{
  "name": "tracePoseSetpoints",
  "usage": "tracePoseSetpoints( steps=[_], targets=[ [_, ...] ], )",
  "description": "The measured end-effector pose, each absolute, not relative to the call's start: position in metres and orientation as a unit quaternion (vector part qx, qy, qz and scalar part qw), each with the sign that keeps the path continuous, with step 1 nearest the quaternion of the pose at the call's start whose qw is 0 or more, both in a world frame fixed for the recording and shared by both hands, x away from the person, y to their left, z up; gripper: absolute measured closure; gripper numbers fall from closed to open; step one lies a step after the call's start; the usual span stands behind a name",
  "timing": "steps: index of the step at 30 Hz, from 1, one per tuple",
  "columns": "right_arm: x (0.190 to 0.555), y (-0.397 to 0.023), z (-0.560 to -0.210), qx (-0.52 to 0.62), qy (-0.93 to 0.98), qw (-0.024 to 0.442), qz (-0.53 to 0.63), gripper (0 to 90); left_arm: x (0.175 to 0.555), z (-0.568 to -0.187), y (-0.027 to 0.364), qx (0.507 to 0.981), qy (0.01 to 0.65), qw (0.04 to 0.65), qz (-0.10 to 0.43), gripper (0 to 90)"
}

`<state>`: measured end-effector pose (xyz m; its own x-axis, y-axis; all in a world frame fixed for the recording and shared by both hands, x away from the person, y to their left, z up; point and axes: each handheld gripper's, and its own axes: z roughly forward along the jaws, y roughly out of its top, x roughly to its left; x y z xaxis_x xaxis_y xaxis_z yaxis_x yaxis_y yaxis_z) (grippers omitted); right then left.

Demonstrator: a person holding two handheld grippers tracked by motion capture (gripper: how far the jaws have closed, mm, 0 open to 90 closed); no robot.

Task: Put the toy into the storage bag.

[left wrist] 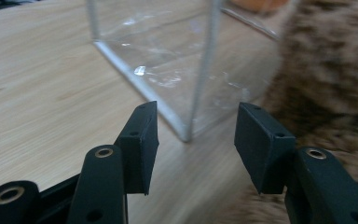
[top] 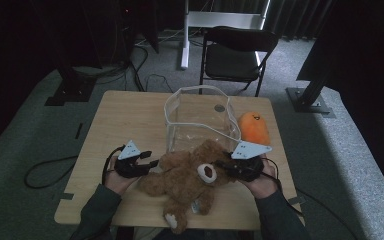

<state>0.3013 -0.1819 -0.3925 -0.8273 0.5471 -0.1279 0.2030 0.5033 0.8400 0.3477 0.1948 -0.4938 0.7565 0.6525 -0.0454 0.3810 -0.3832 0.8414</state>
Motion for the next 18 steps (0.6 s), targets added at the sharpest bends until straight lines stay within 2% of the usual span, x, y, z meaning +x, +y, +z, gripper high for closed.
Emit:
tracePoseSetpoints(
  steps=[9, 18],
  targets=[
    [0.310, -0.174, -0.380, 0.207, 0.847, 0.214, 0.440, 67.7, 0.346, -0.502, 0.181, 0.833, 0.297, 0.450, 0.125, 50.4],
    [0.323, -0.162, -0.371, 0.185, 0.853, 0.215, 0.439, 67.2, 0.343, -0.508, 0.171, 0.841, 0.289, 0.443, 0.115, 54.4]
  ],
)
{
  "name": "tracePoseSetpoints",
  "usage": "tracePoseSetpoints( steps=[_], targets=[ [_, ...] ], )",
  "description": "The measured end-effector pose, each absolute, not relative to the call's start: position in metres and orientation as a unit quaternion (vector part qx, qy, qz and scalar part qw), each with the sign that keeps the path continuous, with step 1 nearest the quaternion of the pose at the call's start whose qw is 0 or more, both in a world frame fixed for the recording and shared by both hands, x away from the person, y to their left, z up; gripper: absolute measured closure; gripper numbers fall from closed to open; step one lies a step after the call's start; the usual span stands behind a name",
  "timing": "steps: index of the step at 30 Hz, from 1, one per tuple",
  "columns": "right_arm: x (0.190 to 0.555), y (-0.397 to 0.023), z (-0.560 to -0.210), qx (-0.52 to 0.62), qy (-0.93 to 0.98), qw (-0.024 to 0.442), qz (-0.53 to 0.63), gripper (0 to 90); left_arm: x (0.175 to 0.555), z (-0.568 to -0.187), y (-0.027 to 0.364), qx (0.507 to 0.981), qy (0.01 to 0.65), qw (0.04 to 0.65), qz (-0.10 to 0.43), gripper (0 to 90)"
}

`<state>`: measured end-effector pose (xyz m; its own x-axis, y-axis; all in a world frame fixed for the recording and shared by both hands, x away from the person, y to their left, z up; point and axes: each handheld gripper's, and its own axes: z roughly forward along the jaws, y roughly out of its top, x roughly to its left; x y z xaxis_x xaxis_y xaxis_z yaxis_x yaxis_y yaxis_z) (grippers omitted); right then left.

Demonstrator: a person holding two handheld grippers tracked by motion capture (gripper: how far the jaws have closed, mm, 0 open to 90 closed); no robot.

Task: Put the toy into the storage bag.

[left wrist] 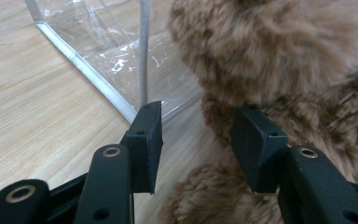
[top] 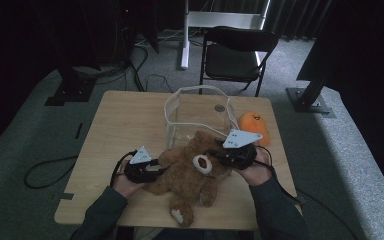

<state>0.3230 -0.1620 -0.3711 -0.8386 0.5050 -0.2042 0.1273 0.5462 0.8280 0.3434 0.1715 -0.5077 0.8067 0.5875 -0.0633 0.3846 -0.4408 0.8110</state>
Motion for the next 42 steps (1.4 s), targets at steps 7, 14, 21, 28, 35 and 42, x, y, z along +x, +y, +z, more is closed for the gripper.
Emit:
tracePoseSetpoints(
  steps=[7, 14, 21, 28, 35, 42],
  targets=[
    [0.329, -0.141, -0.364, 0.156, 0.861, 0.239, 0.421, 62.4, 0.340, -0.511, 0.164, 0.845, 0.289, 0.436, 0.113, 56.5],
    [0.336, -0.136, -0.367, 0.177, 0.855, 0.242, 0.423, 46.3, 0.343, -0.515, 0.165, 0.843, 0.301, 0.431, 0.112, 56.0],
    [0.319, -0.141, -0.367, 0.179, 0.840, 0.270, 0.434, 37.3, 0.344, -0.518, 0.164, 0.847, 0.303, 0.421, 0.115, 54.4],
    [0.298, -0.162, -0.379, 0.215, 0.815, 0.291, 0.453, 33.6, 0.344, -0.523, 0.162, 0.854, 0.304, 0.403, 0.121, 54.4],
    [0.273, -0.196, -0.399, 0.264, 0.802, 0.258, 0.470, 33.7, 0.344, -0.523, 0.161, 0.858, 0.301, 0.397, 0.127, 54.3],
    [0.269, -0.207, -0.431, 0.313, 0.805, 0.209, 0.459, 33.7, 0.344, -0.522, 0.161, 0.857, 0.303, 0.397, 0.129, 53.8]
  ],
)
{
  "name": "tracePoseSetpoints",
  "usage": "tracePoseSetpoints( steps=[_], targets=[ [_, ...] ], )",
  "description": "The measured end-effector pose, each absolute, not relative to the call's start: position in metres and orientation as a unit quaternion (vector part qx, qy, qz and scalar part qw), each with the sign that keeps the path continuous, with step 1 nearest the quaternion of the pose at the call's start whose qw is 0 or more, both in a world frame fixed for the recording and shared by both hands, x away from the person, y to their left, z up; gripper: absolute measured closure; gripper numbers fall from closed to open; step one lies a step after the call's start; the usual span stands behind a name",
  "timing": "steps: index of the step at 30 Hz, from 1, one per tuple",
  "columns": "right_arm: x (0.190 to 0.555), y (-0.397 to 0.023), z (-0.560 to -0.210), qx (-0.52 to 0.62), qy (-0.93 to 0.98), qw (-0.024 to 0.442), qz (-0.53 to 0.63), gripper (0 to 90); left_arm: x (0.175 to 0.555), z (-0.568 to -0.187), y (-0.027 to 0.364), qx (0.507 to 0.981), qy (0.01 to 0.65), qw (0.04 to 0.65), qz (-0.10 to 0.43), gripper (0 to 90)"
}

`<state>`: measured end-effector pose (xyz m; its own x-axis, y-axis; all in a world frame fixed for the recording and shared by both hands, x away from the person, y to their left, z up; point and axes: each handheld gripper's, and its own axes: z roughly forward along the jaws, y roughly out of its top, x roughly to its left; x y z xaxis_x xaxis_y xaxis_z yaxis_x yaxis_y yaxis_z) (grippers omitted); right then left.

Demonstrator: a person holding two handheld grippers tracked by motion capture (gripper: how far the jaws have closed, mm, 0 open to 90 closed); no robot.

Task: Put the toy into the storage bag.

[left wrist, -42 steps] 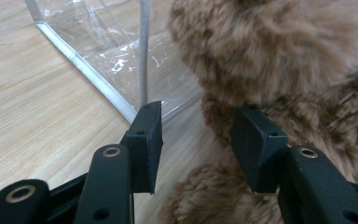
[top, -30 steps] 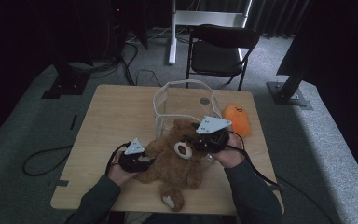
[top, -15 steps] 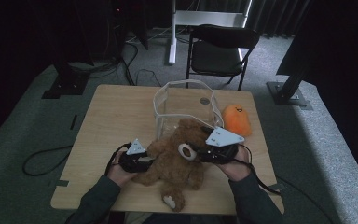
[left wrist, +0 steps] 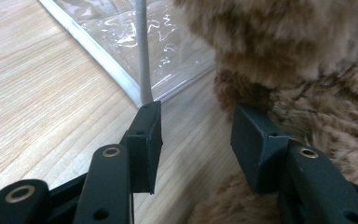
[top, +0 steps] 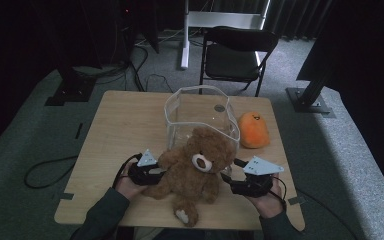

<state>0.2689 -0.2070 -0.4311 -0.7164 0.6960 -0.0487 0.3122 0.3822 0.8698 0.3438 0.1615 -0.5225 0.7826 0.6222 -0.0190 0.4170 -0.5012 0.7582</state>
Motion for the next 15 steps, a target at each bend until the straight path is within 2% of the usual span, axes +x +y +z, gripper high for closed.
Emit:
tracePoseSetpoints(
  steps=[5, 10, 15],
  targets=[
    [0.275, -0.198, -0.458, 0.328, 0.812, 0.164, 0.454, 33.3, 0.343, -0.522, 0.161, 0.856, 0.303, 0.397, 0.132, 53.7],
    [0.291, -0.190, -0.472, 0.349, 0.786, 0.113, 0.497, 29.8, 0.343, -0.522, 0.160, 0.858, 0.298, 0.397, 0.134, 53.8],
    [0.306, -0.183, -0.480, 0.373, 0.760, 0.094, 0.524, 24.1, 0.343, -0.522, 0.160, 0.858, 0.298, 0.397, 0.135, 53.7]
  ],
)
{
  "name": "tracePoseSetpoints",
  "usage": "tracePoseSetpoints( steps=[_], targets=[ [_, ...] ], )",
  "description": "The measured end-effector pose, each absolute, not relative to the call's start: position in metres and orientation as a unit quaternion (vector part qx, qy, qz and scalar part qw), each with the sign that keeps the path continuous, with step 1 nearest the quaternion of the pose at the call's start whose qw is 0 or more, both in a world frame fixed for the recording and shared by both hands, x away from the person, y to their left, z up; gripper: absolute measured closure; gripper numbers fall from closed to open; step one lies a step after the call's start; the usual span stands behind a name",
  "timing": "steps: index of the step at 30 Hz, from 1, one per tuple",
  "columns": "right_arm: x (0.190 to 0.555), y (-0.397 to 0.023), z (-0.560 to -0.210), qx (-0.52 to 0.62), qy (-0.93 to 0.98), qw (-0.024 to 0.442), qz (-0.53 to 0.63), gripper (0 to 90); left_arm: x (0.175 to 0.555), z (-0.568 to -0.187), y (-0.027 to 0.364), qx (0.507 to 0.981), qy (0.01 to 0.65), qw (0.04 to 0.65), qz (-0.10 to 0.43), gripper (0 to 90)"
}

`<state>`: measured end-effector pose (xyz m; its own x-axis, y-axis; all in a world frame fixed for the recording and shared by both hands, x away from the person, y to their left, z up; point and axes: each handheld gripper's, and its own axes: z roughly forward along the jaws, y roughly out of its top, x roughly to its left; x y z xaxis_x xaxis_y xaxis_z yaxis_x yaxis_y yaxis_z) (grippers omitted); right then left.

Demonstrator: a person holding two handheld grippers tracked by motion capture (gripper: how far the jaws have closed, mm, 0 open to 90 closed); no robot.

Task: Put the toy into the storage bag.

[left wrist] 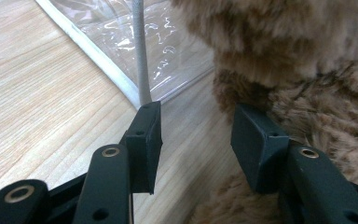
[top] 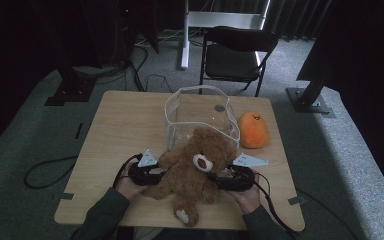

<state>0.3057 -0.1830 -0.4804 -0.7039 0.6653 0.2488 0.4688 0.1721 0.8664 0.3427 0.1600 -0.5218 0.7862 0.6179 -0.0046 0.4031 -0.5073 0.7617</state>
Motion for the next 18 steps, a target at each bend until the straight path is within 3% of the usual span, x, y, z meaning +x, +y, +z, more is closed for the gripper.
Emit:
tracePoseSetpoints(
  steps=[18],
  targets=[
    [0.329, -0.152, -0.484, 0.354, 0.740, 0.087, 0.566, 15.1, 0.343, -0.523, 0.158, 0.864, 0.289, 0.387, 0.141, 54.3]
  ],
)
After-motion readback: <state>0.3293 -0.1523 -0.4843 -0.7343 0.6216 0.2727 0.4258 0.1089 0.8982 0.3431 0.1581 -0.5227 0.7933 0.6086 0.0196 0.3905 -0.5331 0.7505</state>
